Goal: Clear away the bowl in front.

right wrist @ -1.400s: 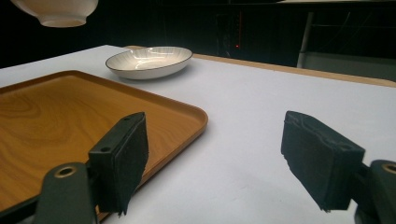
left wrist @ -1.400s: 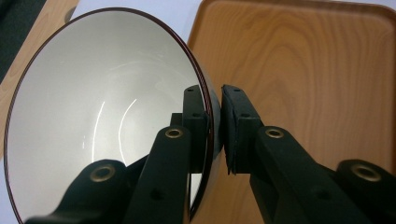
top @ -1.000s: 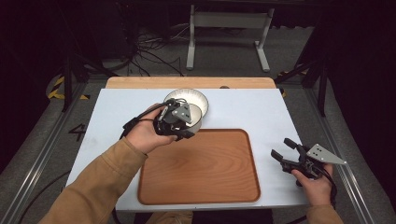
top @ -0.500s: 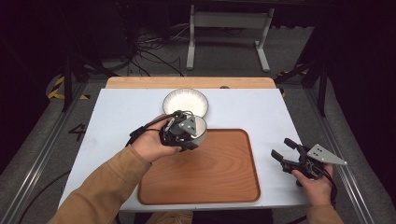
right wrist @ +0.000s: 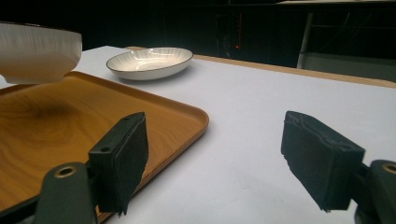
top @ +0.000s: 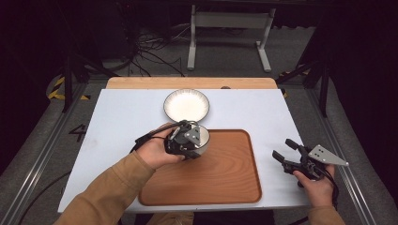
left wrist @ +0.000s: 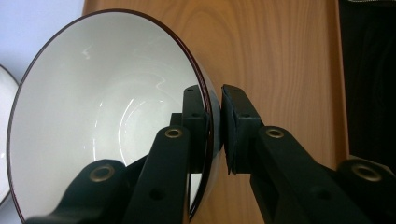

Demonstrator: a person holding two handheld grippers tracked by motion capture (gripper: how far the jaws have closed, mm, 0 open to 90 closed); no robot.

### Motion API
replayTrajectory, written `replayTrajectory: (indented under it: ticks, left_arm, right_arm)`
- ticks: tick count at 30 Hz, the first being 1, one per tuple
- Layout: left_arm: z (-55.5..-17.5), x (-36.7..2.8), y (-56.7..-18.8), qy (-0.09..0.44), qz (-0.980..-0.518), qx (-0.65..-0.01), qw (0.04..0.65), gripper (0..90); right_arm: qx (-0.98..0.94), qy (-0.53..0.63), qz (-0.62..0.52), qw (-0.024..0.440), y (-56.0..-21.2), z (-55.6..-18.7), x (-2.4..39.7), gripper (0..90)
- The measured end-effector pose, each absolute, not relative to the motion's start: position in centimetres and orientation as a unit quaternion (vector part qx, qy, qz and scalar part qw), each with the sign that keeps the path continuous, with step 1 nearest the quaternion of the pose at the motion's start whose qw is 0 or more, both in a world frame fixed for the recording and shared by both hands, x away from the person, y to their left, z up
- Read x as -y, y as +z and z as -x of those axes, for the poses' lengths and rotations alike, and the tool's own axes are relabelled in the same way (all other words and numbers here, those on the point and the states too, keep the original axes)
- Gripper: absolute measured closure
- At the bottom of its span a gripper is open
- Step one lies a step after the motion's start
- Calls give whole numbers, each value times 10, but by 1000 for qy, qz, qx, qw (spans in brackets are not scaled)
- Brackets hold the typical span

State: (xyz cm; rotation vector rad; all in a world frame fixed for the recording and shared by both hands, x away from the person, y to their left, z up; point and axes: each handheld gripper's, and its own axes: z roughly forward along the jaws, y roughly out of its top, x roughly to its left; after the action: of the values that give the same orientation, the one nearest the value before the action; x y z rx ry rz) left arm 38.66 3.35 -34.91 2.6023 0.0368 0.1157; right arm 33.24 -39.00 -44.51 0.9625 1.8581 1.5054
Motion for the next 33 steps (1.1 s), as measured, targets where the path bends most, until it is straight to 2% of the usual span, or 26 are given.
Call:
replayTrajectory:
  ticks: [22,33]
  left_arm:
    - [-383,-19,-376,23,-973,-2,229,803]
    - [-381,-15,-379,33,-975,6,219,800]
  right_arm:
    - [-694,560,-357,278,-445,-332,390,244]
    - [-694,559,-357,278,-445,-332,390,244]
